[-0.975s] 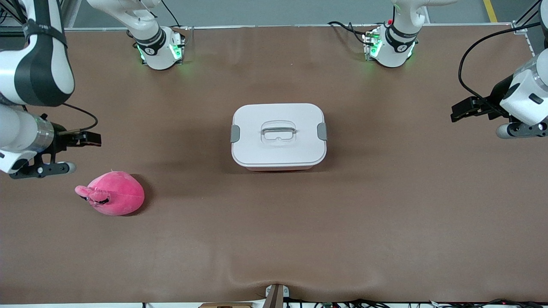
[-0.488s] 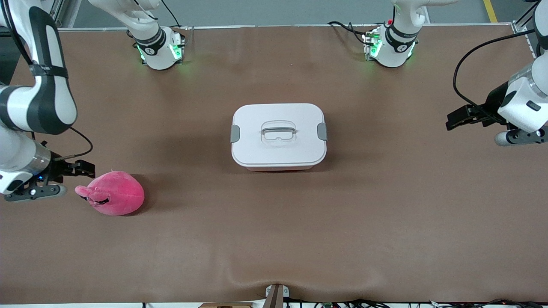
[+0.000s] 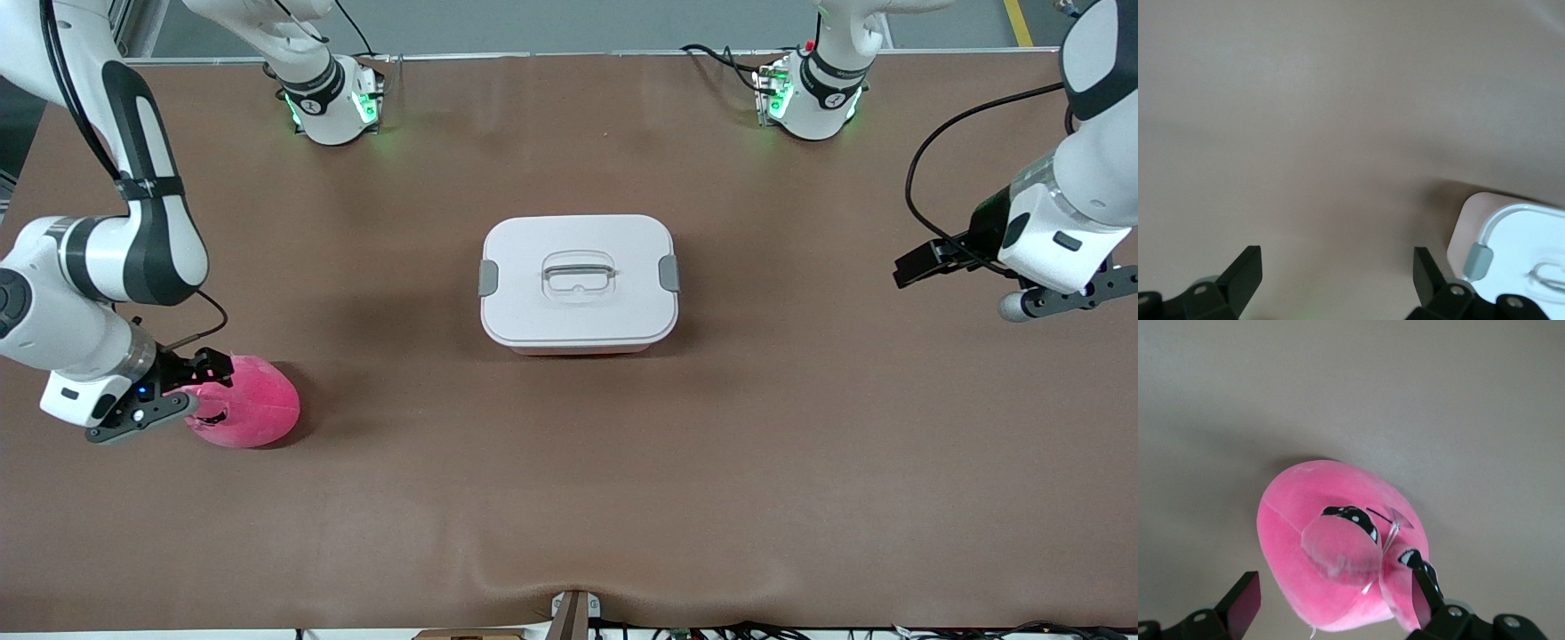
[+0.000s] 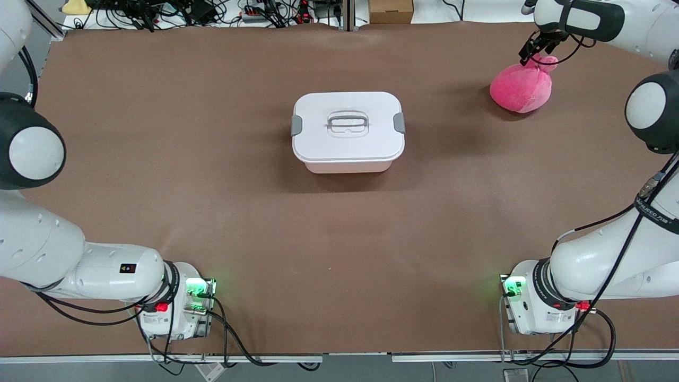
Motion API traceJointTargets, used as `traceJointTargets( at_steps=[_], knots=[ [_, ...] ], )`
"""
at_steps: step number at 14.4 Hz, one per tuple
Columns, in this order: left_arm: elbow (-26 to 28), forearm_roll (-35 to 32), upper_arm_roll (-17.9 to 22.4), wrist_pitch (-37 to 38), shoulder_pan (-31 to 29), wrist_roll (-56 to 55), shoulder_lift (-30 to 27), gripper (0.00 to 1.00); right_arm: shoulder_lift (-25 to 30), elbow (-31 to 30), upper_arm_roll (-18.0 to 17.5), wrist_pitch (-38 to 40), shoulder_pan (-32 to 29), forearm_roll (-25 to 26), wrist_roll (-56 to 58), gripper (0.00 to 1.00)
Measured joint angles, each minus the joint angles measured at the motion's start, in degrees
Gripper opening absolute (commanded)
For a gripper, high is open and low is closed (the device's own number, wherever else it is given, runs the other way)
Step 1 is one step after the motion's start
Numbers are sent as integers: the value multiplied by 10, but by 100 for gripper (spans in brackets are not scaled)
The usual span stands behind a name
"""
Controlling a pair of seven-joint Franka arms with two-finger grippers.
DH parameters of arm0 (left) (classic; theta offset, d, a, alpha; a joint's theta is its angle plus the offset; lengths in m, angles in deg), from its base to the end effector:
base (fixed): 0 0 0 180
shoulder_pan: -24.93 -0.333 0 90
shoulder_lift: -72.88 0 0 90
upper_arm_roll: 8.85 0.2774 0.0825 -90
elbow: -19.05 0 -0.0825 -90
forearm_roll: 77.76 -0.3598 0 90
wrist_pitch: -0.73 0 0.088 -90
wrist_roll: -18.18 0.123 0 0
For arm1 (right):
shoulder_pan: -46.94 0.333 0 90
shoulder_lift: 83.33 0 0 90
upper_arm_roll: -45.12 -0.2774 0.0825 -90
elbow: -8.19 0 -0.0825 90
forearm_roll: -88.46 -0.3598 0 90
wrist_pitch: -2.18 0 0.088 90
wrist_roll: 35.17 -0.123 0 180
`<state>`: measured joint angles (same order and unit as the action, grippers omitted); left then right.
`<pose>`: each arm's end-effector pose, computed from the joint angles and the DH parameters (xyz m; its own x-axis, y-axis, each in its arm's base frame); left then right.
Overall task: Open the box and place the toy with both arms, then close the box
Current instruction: 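Grasp the pink plush with the right gripper while the left gripper approaches, then lower the left gripper onto the white lid's grey handle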
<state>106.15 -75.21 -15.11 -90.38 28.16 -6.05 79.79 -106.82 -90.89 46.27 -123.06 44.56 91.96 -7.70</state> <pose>0.5534 -0.0949 0.5289 0.9644 0.2551 -0.0691 0.2577 -0.9657 0.0319 0.6262 -0.0408 0.3117 0.8985 0.4388 0.0129 0.4367 -0.8966 0.0737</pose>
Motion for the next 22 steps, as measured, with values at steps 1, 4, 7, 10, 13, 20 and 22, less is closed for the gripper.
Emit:
traceJointTargets(
  at_steps=[1,4,7,10,13,20,22],
  knots=[
    [0,0,0,-1,7,-21,1,100,-3,0,0,-1,0,0,6,100],
    [0,0,-1,-3,29,-90,5,100,-7,0,0,-2,1,0,28,100],
    [0,0,-1,-4,54,-165,10,100,-11,0,0,-4,4,0,54,100],
    [0,0,-1,-4,68,-234,13,100,-20,3,0,-7,4,0,83,100],
    [0,0,-1,-4,78,-276,17,100,-29,7,1,-9,4,0,94,90],
    [0,0,-1,-9,116,-416,38,100,-38,14,2,-12,3,0,94,53],
    [0,0,-2,-15,130,-455,45,100,-39,14,2,-11,3,0,94,23]
  ],
)
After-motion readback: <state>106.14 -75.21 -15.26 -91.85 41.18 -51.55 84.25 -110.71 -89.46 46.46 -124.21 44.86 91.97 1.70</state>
